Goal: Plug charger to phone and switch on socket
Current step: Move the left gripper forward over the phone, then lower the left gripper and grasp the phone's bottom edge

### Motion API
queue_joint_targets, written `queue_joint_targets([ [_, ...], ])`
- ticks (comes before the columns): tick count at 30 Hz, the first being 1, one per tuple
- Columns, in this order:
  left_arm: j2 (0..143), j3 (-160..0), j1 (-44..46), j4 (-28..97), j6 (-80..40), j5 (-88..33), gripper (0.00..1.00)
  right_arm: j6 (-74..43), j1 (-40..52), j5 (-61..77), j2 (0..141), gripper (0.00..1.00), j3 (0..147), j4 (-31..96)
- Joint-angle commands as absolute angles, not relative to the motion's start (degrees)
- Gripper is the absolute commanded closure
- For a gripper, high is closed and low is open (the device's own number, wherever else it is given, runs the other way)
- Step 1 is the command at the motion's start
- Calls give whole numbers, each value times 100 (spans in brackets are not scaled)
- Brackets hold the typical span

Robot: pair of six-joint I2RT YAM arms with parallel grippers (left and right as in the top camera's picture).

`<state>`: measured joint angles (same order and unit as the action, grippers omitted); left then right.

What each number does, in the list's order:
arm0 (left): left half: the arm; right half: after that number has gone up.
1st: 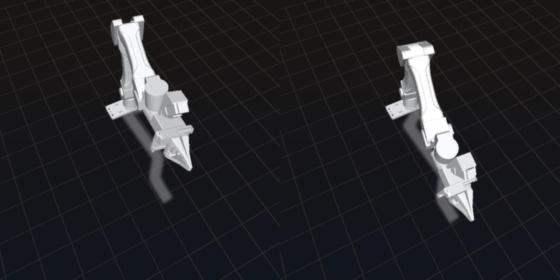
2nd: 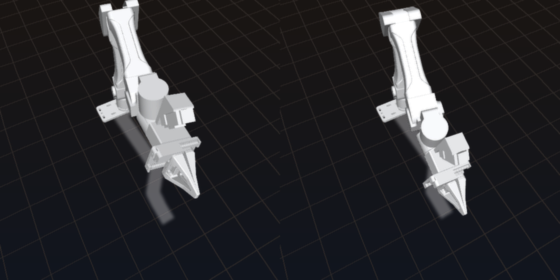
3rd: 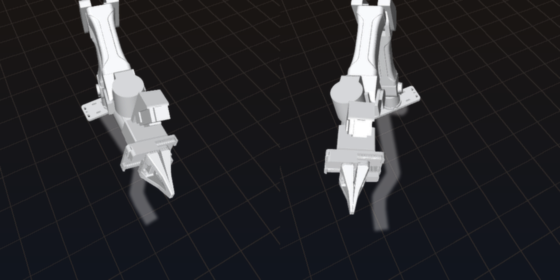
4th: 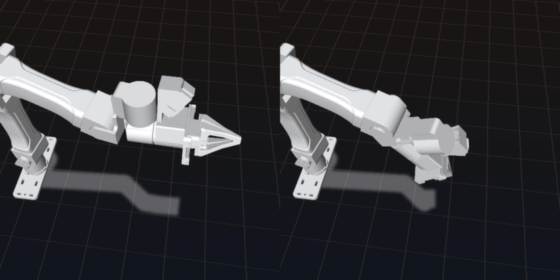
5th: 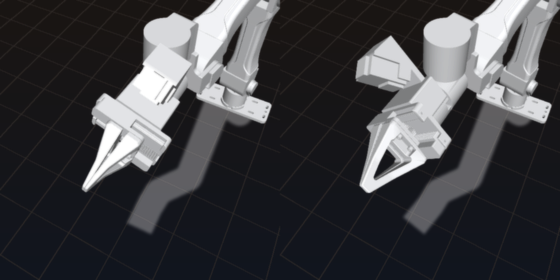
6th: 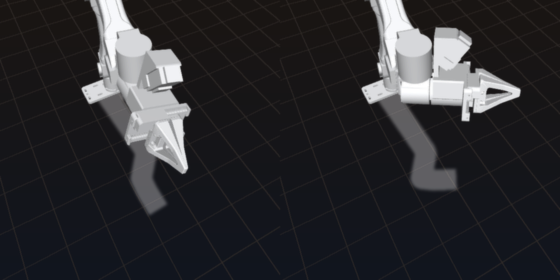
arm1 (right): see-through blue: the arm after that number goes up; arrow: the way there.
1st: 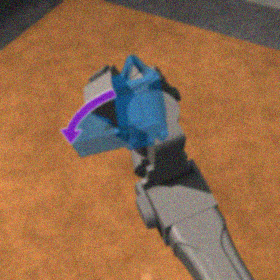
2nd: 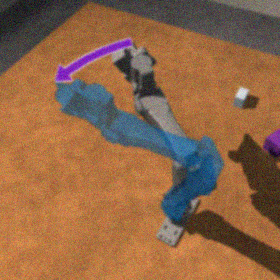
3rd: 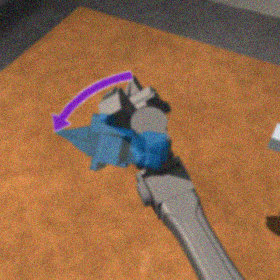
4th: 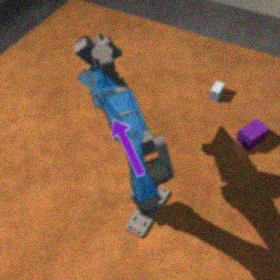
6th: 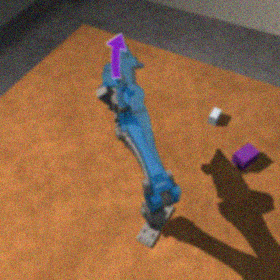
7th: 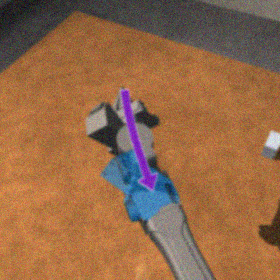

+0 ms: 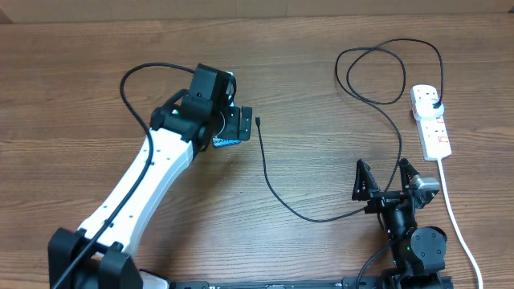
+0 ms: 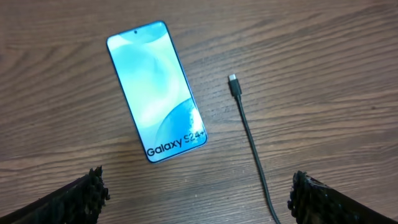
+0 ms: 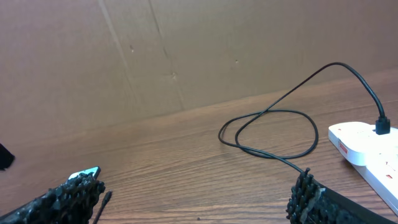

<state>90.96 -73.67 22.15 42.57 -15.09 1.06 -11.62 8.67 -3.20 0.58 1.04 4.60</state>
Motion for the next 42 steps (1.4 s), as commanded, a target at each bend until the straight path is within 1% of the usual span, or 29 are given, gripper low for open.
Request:
queue_joint_targets([
  [1, 9314, -7496, 2244, 4200, -2029, 123, 0, -1177, 899, -329, 16, 0, 45, 443],
  [4, 9494, -7498, 2241, 4154, -2665, 325, 0, -1179, 899, -329, 16, 0, 45, 443],
  [10, 10044, -7710, 2241, 4150, -3389, 357, 0, -1179, 899, -329, 16, 0, 45, 443],
  [21, 11703, -9498, 2169, 5487, -3481, 784, 0, -1179, 899, -329, 16, 0, 45, 443],
  [28, 12289, -9743, 1949, 5457, -3470, 397, 0, -1179, 899, -329, 16, 0, 45, 443],
  [37, 12516, -9741, 1898, 5354, -3225, 364, 0, -1177, 899, -329, 16, 0, 45, 443],
  [42, 12521, -9738, 1898, 5352, -3208, 537, 0, -1177, 899, -329, 16, 0, 45, 443],
])
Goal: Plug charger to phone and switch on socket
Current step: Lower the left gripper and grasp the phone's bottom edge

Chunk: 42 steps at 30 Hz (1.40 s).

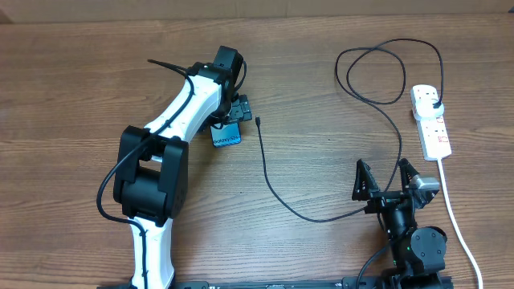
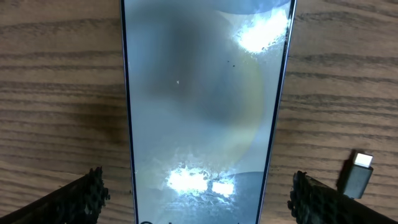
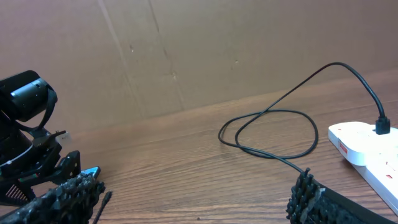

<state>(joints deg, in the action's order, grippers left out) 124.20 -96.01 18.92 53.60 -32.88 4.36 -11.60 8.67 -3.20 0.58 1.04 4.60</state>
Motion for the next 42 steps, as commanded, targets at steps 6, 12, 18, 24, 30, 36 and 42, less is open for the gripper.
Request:
queue_joint_targets([
  [6, 12593, -9732, 1881, 5332, -2985, 526, 0, -1177, 899, -329, 16, 0, 45, 443],
  [12, 12805, -9730, 1881, 5328, -2910, 482, 0, -1179, 899, -329, 16, 0, 45, 443],
  [18, 13082, -9727, 1876, 5328, -2891, 309, 0, -1179, 899, -329, 16, 0, 45, 443],
  [24, 13255, -9727, 1876, 5382, -2891, 287, 3, -1177, 899, -327, 16, 0, 45, 443],
  [30, 13301, -9723, 1874, 5485, -2893, 292, 8, -1179, 899, -329, 16, 0, 45, 443],
  [36, 13301, -9723, 1874, 5533, -2893, 294, 10, -1179, 899, -329, 16, 0, 45, 443],
  [42, 13301, -9723, 1872, 5527, -2895, 296, 14, -1177, 899, -329, 16, 0, 45, 443],
])
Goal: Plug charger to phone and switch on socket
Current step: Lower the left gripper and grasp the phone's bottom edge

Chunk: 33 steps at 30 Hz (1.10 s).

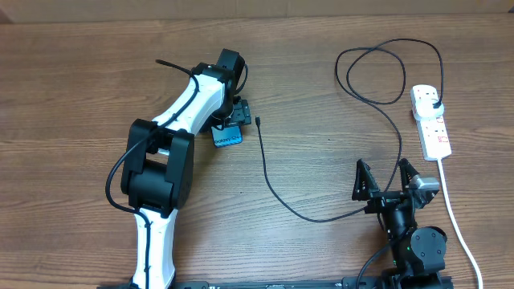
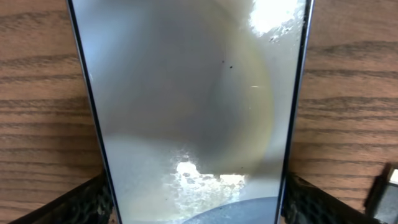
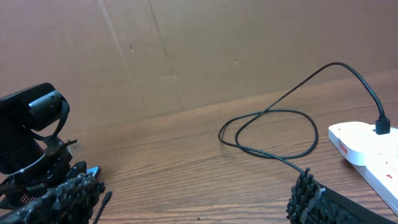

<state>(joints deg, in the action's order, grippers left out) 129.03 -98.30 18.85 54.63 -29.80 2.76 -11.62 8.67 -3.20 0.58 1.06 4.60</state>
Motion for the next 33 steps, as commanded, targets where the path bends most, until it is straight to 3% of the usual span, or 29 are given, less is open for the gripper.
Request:
queue_joint_targets([
  [1, 13301, -9723, 1868, 5527, -2895, 296, 14, -1179, 899, -329, 16, 0, 45, 443],
  [11, 13301, -9723, 1863, 5527, -2947, 298, 20, -1179, 899, -329, 16, 0, 45, 443],
  [15, 13301, -9723, 1863, 5548, -3068, 290, 30, -1177, 899, -329, 16, 0, 45, 443],
  [24, 13299, -9782, 1863, 5717, -3087, 158, 38, -1179, 899, -329, 16, 0, 45, 443],
  [33, 13297, -10600, 1865, 6587, -3089, -5, 53, -1177, 899, -329, 16, 0, 45, 443],
])
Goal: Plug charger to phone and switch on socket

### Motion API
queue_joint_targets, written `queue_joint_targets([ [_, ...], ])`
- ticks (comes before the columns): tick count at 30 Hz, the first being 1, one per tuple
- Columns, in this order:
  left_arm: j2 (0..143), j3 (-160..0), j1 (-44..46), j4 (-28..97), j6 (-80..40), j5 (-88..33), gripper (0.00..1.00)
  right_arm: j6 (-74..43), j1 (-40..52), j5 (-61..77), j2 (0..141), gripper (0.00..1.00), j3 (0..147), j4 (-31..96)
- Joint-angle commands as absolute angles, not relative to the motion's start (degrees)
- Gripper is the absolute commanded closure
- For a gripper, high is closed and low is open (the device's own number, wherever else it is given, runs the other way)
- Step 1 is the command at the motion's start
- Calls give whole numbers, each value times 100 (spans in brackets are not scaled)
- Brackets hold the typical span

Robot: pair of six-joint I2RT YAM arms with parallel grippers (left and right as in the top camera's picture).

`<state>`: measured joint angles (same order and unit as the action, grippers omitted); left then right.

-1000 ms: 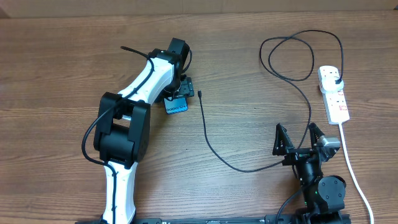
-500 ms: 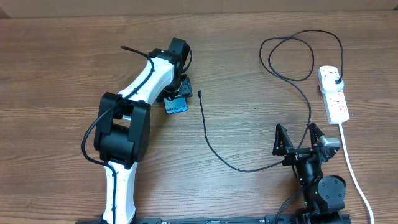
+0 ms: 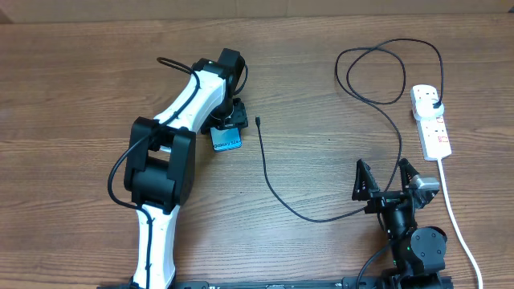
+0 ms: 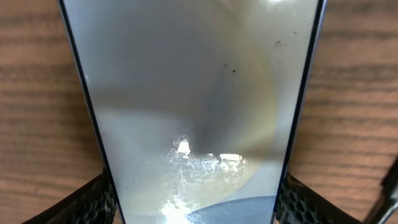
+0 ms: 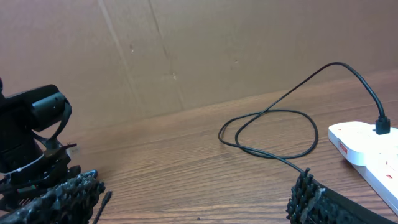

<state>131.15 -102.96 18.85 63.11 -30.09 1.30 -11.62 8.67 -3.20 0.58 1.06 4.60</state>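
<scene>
The blue-edged phone (image 4: pixel 186 93) fills the left wrist view, its glossy screen up. My left gripper (image 4: pixel 194 202) straddles its lower part, with the black fingers (image 4: pixel 93 202) pressed against both long edges. Overhead, the phone (image 3: pixel 228 142) pokes out beneath that gripper (image 3: pixel 229 120). The black cable's free plug (image 3: pixel 258 122) lies just right of the phone. The cable (image 3: pixel 269 181) runs on to the white power strip (image 3: pixel 431 128), where its charger (image 3: pixel 434 104) is plugged in. My right gripper (image 3: pixel 388 178) stands open at the near right, holding nothing.
The cable loops (image 3: pixel 377 72) at the back, left of the strip. The strip's white lead (image 3: pixel 456 217) runs down the right edge toward the front. A brown cardboard wall (image 5: pixel 186 50) stands behind the wooden table (image 3: pixel 80 96).
The phone looks slightly larger between the left fingers and the wood around it is blurrier. Overhead, its visible end sits a little nearer the front. The right arm has not moved.
The left gripper hung open above the phone and the loose plug. Then it was low over the screen with its fingers wide of the edges. Then the fingers stood against both edges, where they remain. The right gripper stayed open in place throughout.
</scene>
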Motion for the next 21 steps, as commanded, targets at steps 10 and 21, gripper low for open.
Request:
queue_joint_targets([
  [10, 13297, -12044, 1894, 7806, -3092, -718, 60, -1179, 899, -327, 16, 0, 45, 443],
  [21, 13297, -12499, 2067, 8291, -3135, -2270, 69, -1210, 899, -322, 16, 0, 45, 443],
])
